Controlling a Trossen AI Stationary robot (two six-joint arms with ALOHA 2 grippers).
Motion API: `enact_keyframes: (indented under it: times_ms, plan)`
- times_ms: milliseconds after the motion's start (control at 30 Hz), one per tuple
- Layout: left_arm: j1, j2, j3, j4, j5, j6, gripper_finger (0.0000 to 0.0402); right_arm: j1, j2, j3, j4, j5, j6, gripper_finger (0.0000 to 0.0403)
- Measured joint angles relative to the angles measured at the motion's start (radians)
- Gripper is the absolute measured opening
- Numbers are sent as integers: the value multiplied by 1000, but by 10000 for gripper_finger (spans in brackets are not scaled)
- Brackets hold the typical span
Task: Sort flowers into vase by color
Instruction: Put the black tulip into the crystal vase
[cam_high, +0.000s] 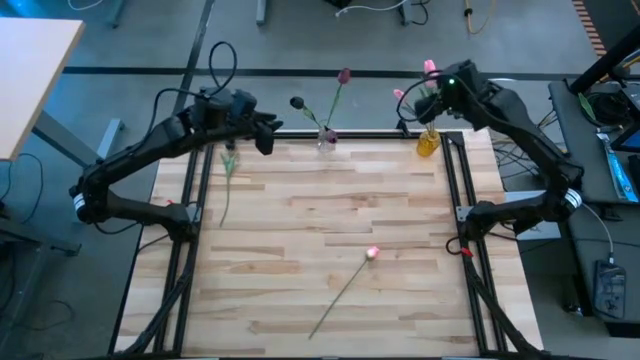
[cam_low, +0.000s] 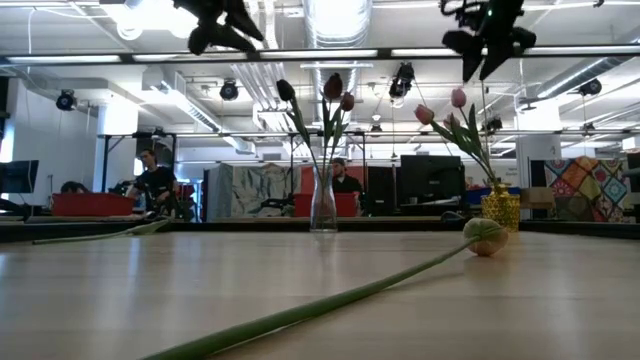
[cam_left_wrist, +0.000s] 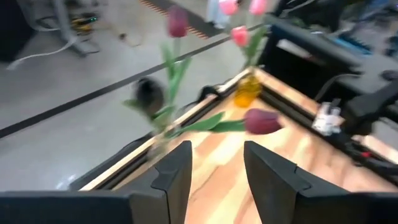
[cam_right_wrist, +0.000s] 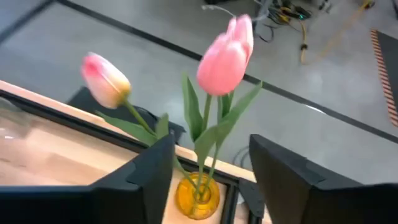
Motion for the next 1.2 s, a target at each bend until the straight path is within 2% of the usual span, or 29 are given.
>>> enact_keyframes:
  times_ms: [100, 300, 367, 467, 567, 867, 1067, 1200]
  plan:
    - [0, -24, 0, -67, -76, -50, 120, 18, -10, 53, -12, -1, -16, 153]
    - [24, -18, 0, -315, -132, -159, 87, 26, -22, 106, -23, -22, -66, 26]
    - [50, 9, 0, -422, -120, -170, 71, 26, -24, 110, -22, -41, -67, 17]
    - [120, 69, 0, -547, 11, -137, 34, 26, -24, 110, -23, -58, -65, 14]
    - [184, 126, -7, -570, 32, -96, 6, 26, -21, 110, -21, -64, -67, 10]
    - [388, 275, -78, -627, -3, -64, 41, 30, -20, 110, -21, -67, -55, 9]
    - [493, 333, -187, -554, 3, -29, 101, 33, -20, 109, -21, -67, -53, 9]
    - [531, 379, -210, -498, 6, -16, 147, 33, -20, 109, -20, -67, -53, 9]
